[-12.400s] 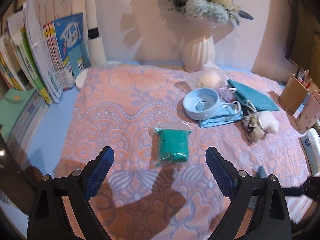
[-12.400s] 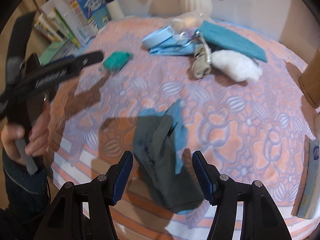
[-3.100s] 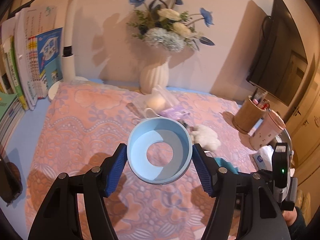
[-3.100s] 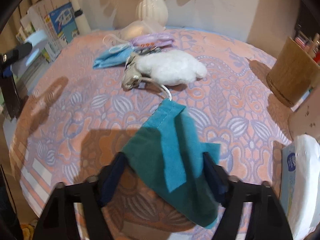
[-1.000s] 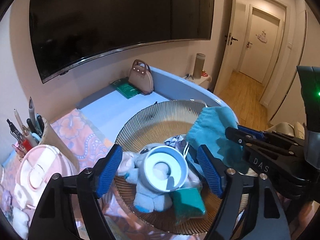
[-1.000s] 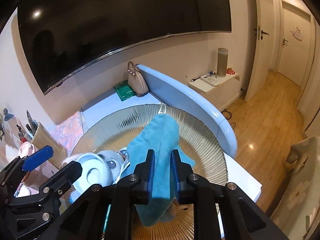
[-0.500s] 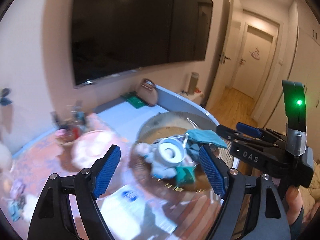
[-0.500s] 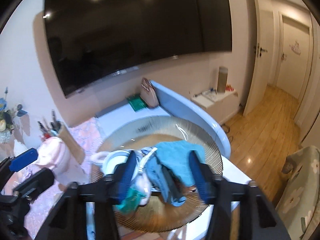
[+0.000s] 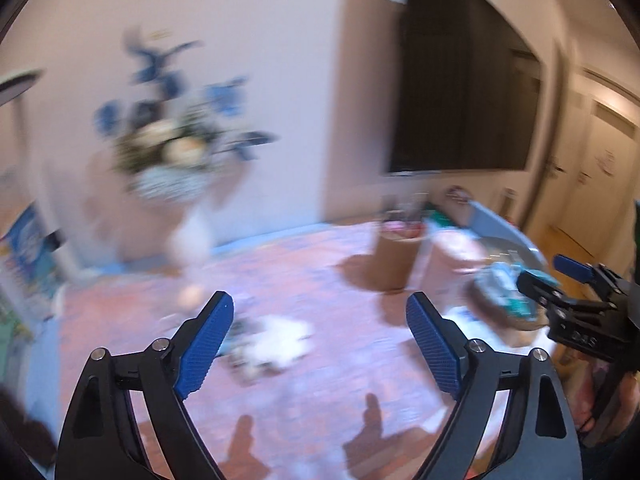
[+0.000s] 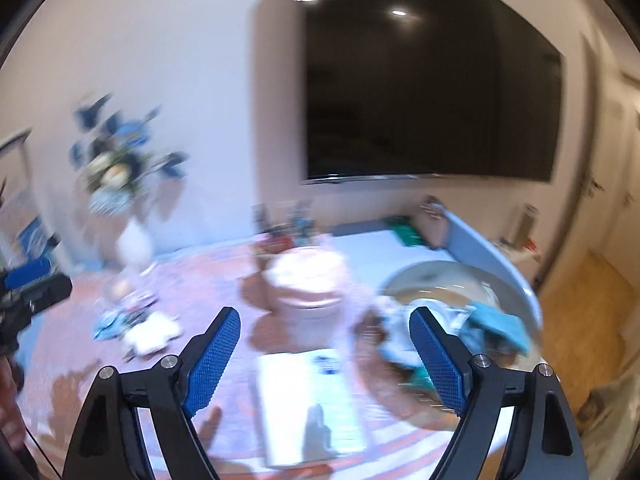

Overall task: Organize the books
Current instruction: 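Move both tools back over the items on the bed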

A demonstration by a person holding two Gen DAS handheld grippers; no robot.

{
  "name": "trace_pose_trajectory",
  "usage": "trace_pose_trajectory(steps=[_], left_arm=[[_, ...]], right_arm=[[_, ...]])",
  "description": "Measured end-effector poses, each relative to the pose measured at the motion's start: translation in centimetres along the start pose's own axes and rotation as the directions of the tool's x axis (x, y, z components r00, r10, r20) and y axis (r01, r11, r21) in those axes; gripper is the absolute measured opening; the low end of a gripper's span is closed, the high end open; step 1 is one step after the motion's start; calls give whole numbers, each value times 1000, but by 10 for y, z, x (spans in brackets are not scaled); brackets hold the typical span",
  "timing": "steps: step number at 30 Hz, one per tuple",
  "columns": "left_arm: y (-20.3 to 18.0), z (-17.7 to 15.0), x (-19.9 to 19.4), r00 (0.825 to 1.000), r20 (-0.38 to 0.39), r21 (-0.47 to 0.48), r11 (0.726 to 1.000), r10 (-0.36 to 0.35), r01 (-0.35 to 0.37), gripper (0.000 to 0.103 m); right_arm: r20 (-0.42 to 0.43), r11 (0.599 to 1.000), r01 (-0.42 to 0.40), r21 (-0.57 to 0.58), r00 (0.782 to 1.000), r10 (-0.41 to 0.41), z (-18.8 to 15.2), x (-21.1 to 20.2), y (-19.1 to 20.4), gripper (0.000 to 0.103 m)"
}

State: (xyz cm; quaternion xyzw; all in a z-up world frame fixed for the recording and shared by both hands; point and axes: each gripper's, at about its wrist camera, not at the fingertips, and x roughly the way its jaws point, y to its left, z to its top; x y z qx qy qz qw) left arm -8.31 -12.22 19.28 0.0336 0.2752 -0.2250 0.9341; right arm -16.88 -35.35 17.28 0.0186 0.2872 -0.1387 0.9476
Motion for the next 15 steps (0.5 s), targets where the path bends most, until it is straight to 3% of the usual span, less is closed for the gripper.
trace_pose_trajectory(steps=[6, 11, 15], left_arm=[[73, -39, 11, 991, -47, -89, 987, 129, -132, 88], [119, -77, 46, 983, -96, -150, 974, 156, -170, 88], [140, -108, 78, 985, -138, -190, 973, 103, -129, 88]], right_arm=[[-50, 983, -150, -108, 988, 146, -15, 27, 94, 89], [-113, 958, -252, -136, 965, 237, -34, 63, 149, 89], [-141, 941, -314, -130, 945, 296, -55, 98, 172, 89]])
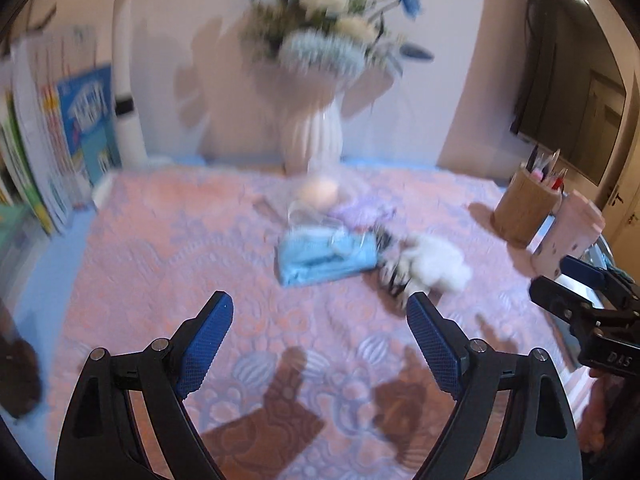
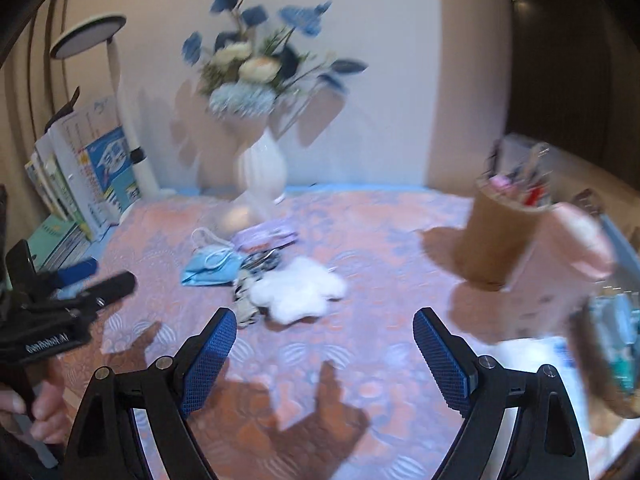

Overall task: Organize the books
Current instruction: 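Move both tools back over the items on the bed, then grasp the blue face mask with the left tool while the right tool grasps the white plush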

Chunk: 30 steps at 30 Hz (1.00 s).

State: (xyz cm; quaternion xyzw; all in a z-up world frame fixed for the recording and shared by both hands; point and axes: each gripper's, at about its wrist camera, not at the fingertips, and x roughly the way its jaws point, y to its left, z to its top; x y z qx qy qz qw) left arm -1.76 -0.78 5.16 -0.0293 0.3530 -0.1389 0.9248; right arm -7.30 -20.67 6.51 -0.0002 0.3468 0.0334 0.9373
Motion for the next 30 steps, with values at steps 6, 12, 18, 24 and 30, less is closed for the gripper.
trace_pose_trajectory(steps=[6, 12, 18, 24, 30], left_arm=[[10, -21, 32, 995, -54, -17, 996, 85, -87, 88], [18, -22, 40, 991, -95, -65, 992, 98, -104, 88], [24, -22, 42, 991, -101, -90, 991, 90, -99, 88], [22, -23, 42, 991, -103, -84, 992, 84, -93, 88], [25, -16, 36, 986, -167, -111, 993, 10, -29, 88]], right_arm=[[-71, 1000, 8, -18, 997, -9, -23, 56, 3, 89], [-127, 1000, -4, 2, 992, 4, -34, 78, -2, 89], [-136, 1000, -11, -9, 991, 10, -36, 80, -1, 89], [-129, 1000, -13, -12, 992, 12, -36, 79, 0, 89], [-158, 999, -34, 17, 987, 36, -30, 76, -3, 89]])
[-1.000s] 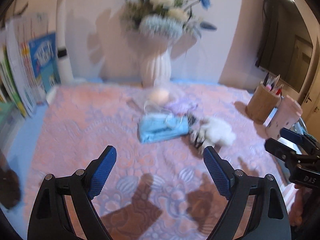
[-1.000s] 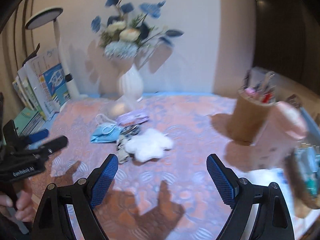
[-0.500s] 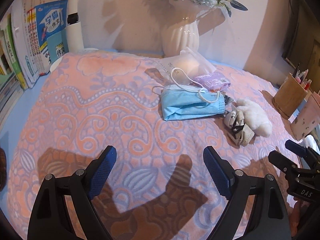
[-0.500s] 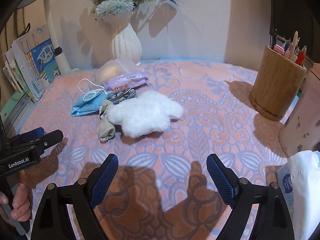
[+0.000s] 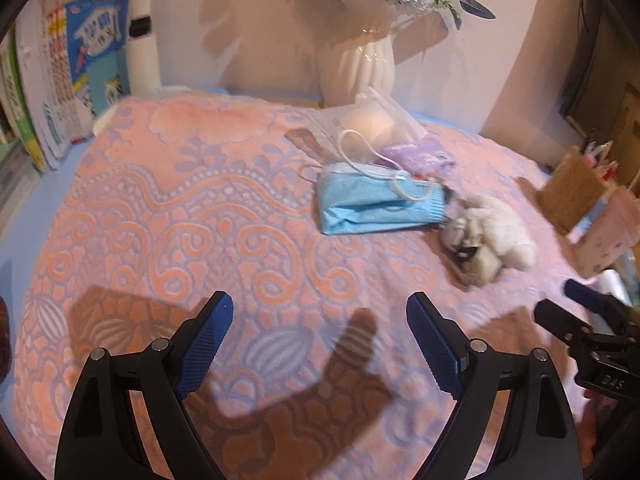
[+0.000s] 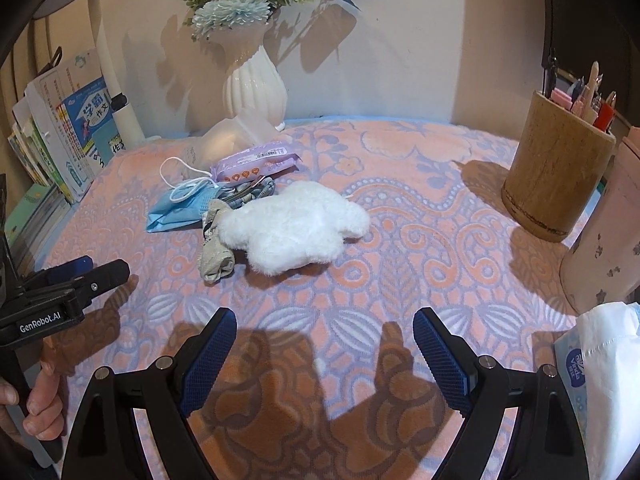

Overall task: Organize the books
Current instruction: 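Grasp the blue face mask with the left tool while the right tool grasps the white plush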

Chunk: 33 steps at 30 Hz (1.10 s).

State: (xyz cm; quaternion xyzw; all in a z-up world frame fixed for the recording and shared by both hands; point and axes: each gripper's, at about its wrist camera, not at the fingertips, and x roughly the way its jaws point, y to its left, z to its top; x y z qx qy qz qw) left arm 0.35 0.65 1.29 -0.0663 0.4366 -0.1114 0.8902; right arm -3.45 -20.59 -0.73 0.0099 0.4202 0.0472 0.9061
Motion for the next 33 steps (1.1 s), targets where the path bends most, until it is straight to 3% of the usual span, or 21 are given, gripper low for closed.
trace_pose_trajectory(steps=[3, 9, 11, 17, 22, 24, 25, 27, 28, 33], left_arm=[[3, 18, -14, 993, -34, -38, 993, -112, 110, 88], [-8, 65, -9, 999, 44, 108, 994, -1, -4, 88], [3, 75, 13, 1000, -5, 68, 998, -10, 11, 88], [25, 81, 67, 979, -117, -101, 982, -168, 157, 86], [7, 84, 75, 978, -113, -56, 984, -177, 172, 85], [-5, 82, 77, 980, -120, -14, 987, -161, 160, 76], [-11, 82, 77, 985, -112, 17, 990, -135, 137, 62], [-20, 79, 77, 989, -108, 63, 992, -102, 109, 45], [-22, 78, 76, 992, -96, 76, 993, -84, 92, 35], [-13, 73, 64, 987, -88, 25, 990, -134, 137, 27]], right_arm=[[-34, 998, -65, 14, 997, 65, 11, -10, 0, 89], [-79, 992, -116, 49, 990, 120, 50, -10, 0, 89], [-89, 987, -135, 89, 986, 143, 59, 0, -8, 89], [-137, 963, -145, 227, 974, 179, 65, 42, -32, 89], [-147, 936, -197, 293, 958, 248, 68, 66, -34, 90], [-148, 948, -191, 253, 961, 233, 72, 69, -24, 89], [-150, 953, -188, 236, 962, 227, 72, 70, -19, 87], [-149, 968, -165, 187, 970, 194, 72, 71, -7, 58], [-145, 973, -164, 165, 971, 188, 71, 69, -2, 58], [-90, 976, -157, 152, 981, 172, 67, 56, -1, 50]])
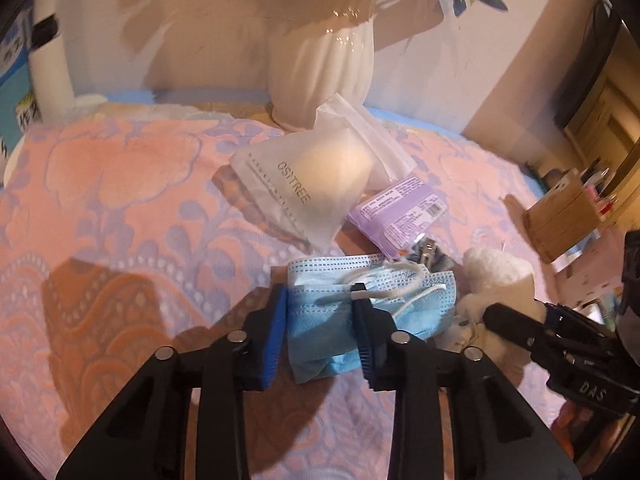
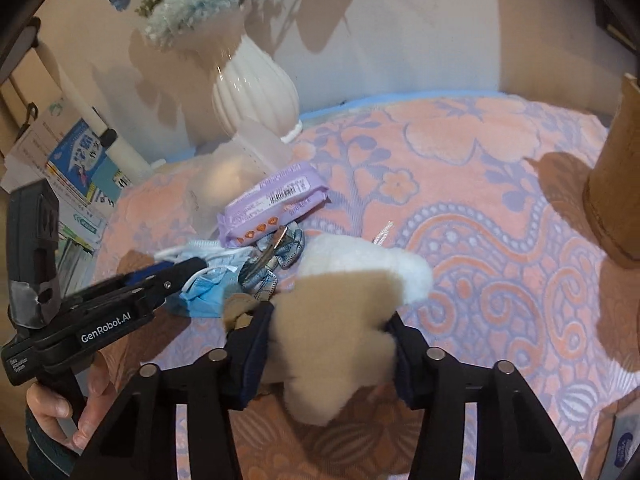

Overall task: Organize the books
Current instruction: 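Grasp the blue face mask with the left tool while the right tool grasps the white plush, then carry the mask and white plush into the amber bowl and open both tools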

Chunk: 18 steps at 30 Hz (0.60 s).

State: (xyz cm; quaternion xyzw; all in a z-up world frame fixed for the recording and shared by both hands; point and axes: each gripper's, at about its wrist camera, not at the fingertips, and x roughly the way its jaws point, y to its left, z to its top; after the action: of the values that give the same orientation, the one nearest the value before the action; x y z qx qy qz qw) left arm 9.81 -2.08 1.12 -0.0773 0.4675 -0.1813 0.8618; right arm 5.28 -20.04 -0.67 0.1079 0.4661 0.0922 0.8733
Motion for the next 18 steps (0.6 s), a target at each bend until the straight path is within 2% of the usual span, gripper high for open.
trace_pose_trajectory(steps=[10, 15, 18], left_arm=[[-15, -28, -62, 995, 76, 7, 998, -60, 60, 25], [-44, -28, -96, 985, 145, 41, 995, -98, 93, 25], [-75, -23, -117, 973, 189, 85, 989, -135, 121, 25]], right_arm=[[142, 999, 14, 36, 990, -19, -13, -70, -7, 50], [198, 998, 39, 53, 979, -49, -23, -111, -12, 50], [237, 997, 48, 65, 969, -62, -26, -141, -18, 50]])
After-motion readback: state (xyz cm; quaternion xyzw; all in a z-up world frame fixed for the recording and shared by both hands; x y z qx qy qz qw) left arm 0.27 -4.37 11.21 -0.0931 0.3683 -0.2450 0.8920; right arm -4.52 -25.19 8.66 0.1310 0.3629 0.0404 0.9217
